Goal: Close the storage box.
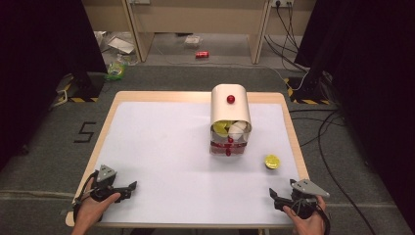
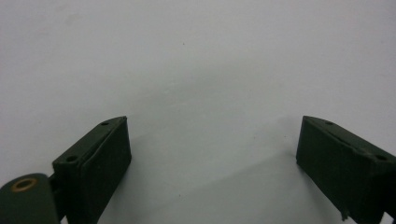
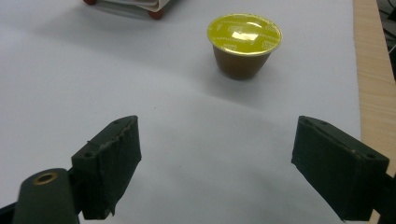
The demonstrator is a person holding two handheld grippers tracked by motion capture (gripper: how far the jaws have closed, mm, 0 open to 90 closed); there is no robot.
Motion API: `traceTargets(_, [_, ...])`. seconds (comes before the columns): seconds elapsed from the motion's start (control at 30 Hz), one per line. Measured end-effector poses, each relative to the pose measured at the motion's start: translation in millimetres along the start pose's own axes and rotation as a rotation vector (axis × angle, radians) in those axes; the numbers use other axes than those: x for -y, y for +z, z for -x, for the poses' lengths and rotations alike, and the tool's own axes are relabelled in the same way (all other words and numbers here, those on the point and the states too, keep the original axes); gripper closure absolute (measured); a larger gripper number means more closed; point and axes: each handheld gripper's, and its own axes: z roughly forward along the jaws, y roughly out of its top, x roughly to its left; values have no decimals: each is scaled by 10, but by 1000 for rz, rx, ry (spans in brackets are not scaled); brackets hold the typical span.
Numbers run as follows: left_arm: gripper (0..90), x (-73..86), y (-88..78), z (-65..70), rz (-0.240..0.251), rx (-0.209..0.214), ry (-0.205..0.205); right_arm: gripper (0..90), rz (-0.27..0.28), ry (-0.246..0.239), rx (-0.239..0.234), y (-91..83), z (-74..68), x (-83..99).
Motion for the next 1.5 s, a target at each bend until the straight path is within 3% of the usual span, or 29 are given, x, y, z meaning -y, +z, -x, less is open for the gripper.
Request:
traceTargets(1.2, [94, 0, 1, 1, 0, -1, 0, 160, -111, -56, 9, -27, -38, 151])
traceTargets(1.5, [94, 0, 1, 1, 0, -1, 0, 161, -103, -22, 6, -31, -30, 179])
